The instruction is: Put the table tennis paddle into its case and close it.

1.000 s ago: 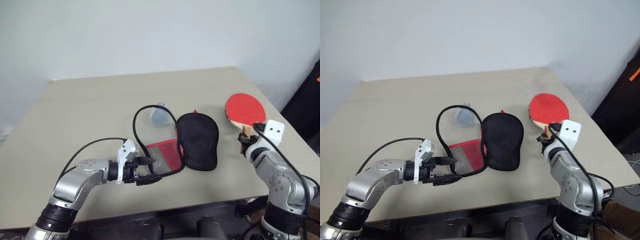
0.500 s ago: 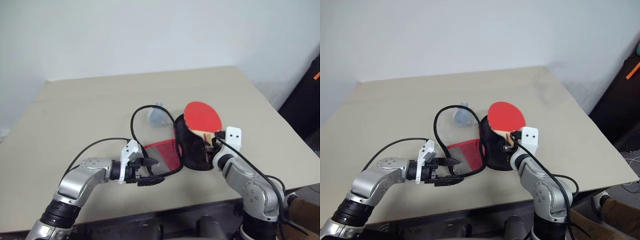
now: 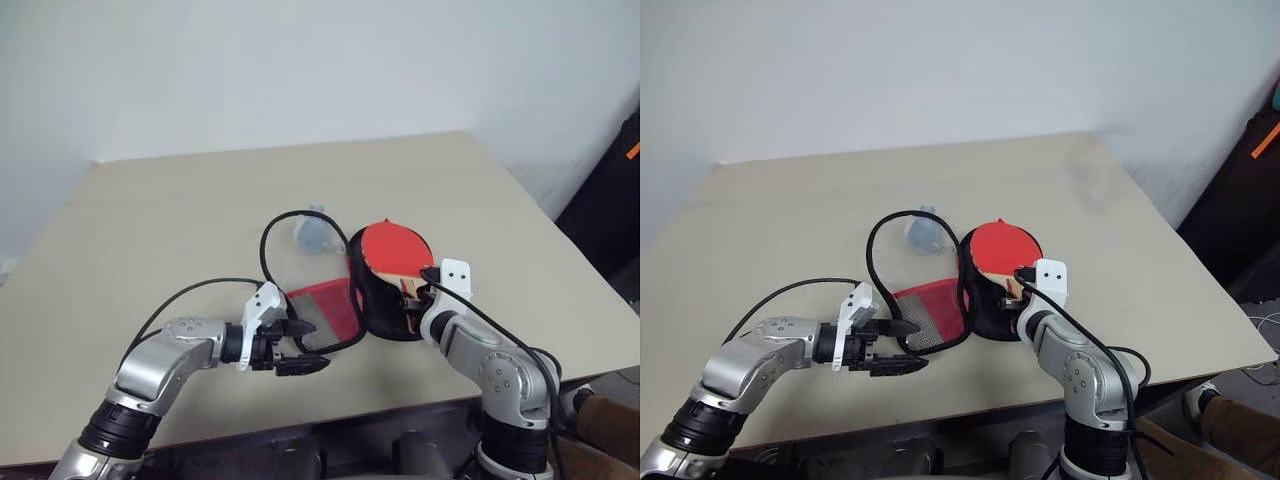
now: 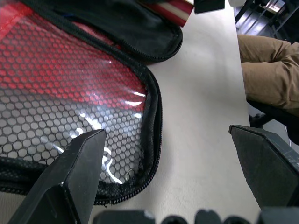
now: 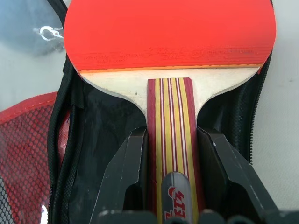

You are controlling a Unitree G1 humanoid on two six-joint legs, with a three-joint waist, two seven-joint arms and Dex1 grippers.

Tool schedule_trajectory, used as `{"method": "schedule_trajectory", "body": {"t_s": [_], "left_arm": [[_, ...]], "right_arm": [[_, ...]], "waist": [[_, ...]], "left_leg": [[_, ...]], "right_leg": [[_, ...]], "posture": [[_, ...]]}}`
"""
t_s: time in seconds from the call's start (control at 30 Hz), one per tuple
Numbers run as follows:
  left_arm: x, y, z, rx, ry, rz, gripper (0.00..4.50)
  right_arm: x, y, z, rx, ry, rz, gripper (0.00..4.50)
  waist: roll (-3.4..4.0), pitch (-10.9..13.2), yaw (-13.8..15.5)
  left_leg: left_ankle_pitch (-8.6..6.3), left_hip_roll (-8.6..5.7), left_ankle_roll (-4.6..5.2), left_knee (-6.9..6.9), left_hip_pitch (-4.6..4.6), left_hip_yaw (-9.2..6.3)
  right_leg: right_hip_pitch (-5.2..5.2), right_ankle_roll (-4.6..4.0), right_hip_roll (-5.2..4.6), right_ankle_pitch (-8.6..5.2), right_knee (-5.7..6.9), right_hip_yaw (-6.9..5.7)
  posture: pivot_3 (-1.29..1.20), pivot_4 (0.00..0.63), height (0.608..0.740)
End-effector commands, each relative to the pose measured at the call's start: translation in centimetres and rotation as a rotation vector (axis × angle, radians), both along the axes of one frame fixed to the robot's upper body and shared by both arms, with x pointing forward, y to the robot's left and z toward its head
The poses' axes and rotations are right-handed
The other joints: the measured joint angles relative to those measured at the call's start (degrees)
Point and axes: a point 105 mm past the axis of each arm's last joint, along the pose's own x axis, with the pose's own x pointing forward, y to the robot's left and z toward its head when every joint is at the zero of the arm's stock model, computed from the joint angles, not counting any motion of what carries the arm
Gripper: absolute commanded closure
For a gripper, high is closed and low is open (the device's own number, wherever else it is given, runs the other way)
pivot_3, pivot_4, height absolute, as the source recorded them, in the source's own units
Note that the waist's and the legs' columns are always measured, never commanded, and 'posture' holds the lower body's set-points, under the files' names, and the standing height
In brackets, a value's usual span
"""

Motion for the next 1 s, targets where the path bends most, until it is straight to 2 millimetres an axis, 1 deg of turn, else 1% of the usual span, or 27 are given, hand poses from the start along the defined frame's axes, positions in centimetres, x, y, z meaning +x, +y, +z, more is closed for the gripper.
{"method": "schedule_trajectory", "body": {"t_s": [0.03,0.2,0.33,0.4,0.47,0.5,0.6,0.7,0.8,0.9,1.0], "left_arm": [[0.2,0.0,0.9,0.001,-0.046,-0.006,0.0],[0.4,0.0,1.1,-0.003,-0.052,-0.003,0.0],[0.4,0.1,1.1,-0.003,-0.054,0.003,0.0],[0.4,0.1,1.1,0.0,-0.056,0.006,0.0],[0.4,0.1,1.1,0.0,-0.056,0.007,0.0],[0.4,0.1,1.2,-0.002,-0.057,0.008,0.0],[0.5,0.2,1.2,-0.003,-0.059,0.014,0.0],[0.8,0.4,1.5,-0.01,-0.066,0.033,0.0],[1.7,1.2,2.6,-0.037,-0.079,0.083,0.0],[2.6,2.9,3.7,-0.04,-0.096,0.145,0.0],[3.8,4.9,5.6,-0.071,-0.117,0.221,0.0]], "right_arm": [[0.4,0.8,0.8,0.018,-0.044,0.038,3.36],[0.4,1.0,0.3,0.009,-0.018,0.046,3.36],[0.5,0.6,-0.2,-0.003,-0.003,0.032,3.36],[0.6,0.5,-0.2,-0.003,-0.002,0.032,2.62],[0.7,0.5,-0.2,-0.003,-0.005,0.033,2.14],[0.7,0.6,-0.1,-0.004,-0.01,0.035,1.77],[0.8,0.7,0.7,0.011,-0.052,0.048,0.74],[0.8,0.2,1.7,0.028,-0.11,0.064,0.74],[0.3,-1.0,2.5,0.001,-0.177,0.093,0.74],[-0.1,-2.6,3.7,0.022,-0.231,0.113,0.74],[0.0,-4.4,5.0,0.051,-0.279,0.119,0.74]], "waist": [[-0.01,0.0,-0.08],[-0.03,-0.02,-0.12],[-0.09,-0.06,-0.12],[-0.12,-0.07,-0.12],[-0.09,-0.06,-0.12],[-0.1,-0.06,-0.1],[-0.1,-0.06,-0.09],[-0.1,-0.06,-0.09],[-0.11,-0.05,-0.08],[-0.13,-0.05,-0.09],[-0.14,-0.04,-0.1]], "left_leg": [[0.0,0.0,0.0,0.0,0.0,0.0],[0.0,0.02,0.0,0.0,0.01,0.0],[0.0,0.02,0.0,0.0,0.03,0.0],[0.0,0.03,0.0,0.01,0.05,0.0],[0.0,0.03,0.0,0.01,0.05,0.01],[0.0,0.02,0.0,0.0,0.05,0.02],[0.0,0.02,0.0,0.01,0.05,0.0],[0.0,0.02,0.0,0.01,0.05,0.0],[0.0,0.02,0.0,0.01,0.03,0.0],[0.0,0.02,0.0,0.01,0.03,0.0],[0.0,0.02,0.0,0.02,0.04,0.01]], "right_leg": [[0.0,0.0,0.0,0.0,0.0,0.0],[0.0,0.0,0.03,0.0,0.0,0.0],[0.02,0.0,0.03,0.0,0.0,0.0],[0.06,0.0,0.03,0.0,0.0,0.0],[0.05,-0.01,0.03,0.0,0.0,0.0],[0.04,-0.01,0.03,0.0,0.01,0.01],[0.06,0.0,0.02,0.0,0.0,0.01],[0.06,0.0,0.03,0.0,0.0,0.0],[0.05,0.0,0.02,0.0,-0.01,0.0],[0.06,0.0,0.03,0.0,-0.01,0.0],[0.05,0.0,0.03,0.0,0.0,0.0]], "posture": [[0.0,0.0,0.74],[0.0,0.0,0.74],[0.0,0.0,0.74],[0.0,0.0,0.74],[0.0,0.0,0.74],[0.0,0.0,0.74],[0.0,0.0,0.74],[0.0,0.0,0.74],[0.0,0.0,0.74],[0.0,0.0,0.74],[0.0,0.0,0.74]]}}
